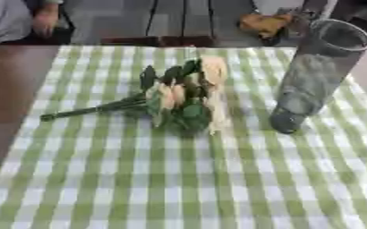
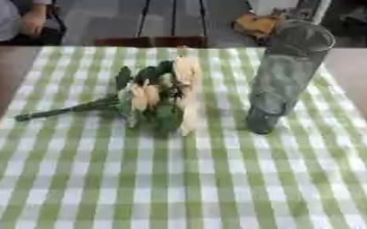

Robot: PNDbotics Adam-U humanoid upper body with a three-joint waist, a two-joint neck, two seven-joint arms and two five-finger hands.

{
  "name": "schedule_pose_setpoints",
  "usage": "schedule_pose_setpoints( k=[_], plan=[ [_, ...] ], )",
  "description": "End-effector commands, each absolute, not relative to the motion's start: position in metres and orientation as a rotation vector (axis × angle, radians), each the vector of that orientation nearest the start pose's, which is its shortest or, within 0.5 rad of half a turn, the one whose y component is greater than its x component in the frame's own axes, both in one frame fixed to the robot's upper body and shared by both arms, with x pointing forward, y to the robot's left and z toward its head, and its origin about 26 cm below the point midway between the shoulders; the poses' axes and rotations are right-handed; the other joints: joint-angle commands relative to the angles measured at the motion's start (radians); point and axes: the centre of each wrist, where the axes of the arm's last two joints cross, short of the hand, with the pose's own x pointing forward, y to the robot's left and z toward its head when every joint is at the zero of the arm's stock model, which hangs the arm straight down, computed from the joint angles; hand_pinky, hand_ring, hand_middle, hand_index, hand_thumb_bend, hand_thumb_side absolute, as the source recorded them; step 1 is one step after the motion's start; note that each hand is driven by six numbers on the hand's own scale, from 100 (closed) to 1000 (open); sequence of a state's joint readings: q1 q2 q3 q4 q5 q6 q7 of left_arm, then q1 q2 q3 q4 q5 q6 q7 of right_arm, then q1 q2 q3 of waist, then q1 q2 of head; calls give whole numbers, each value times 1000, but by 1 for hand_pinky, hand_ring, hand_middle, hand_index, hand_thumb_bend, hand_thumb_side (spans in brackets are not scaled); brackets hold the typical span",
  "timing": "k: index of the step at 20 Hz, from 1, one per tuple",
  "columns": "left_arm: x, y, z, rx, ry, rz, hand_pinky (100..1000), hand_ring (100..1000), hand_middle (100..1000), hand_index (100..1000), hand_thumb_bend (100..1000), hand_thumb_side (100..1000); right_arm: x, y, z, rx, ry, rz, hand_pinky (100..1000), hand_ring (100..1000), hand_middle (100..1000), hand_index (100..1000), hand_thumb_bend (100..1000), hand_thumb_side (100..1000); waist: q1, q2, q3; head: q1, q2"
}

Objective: Arrange flowers into the vase.

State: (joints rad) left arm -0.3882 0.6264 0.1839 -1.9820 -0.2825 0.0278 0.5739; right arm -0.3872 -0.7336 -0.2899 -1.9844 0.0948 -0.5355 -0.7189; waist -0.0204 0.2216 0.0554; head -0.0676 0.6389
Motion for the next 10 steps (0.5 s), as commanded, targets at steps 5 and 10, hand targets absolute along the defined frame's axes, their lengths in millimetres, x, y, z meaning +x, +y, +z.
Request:
schedule_pose_setpoints(
  k=[5, 10],
  plan=[
    [289, 333, 292, -1509, 3147, -15, 753, 925, 919, 961, 520, 834, 274, -361, 324, 707, 2849, 196, 713, 823, 855, 894, 100, 1000, 4, -19, 0, 34, -12],
    [289, 334, 292, -1520, 3138, -7, 752, 922, 914, 960, 513, 849, 274, -361, 326, 703, 2843, 190, 713, 822, 854, 893, 100, 1000, 5, -21, 0, 60, -20]
  ],
)
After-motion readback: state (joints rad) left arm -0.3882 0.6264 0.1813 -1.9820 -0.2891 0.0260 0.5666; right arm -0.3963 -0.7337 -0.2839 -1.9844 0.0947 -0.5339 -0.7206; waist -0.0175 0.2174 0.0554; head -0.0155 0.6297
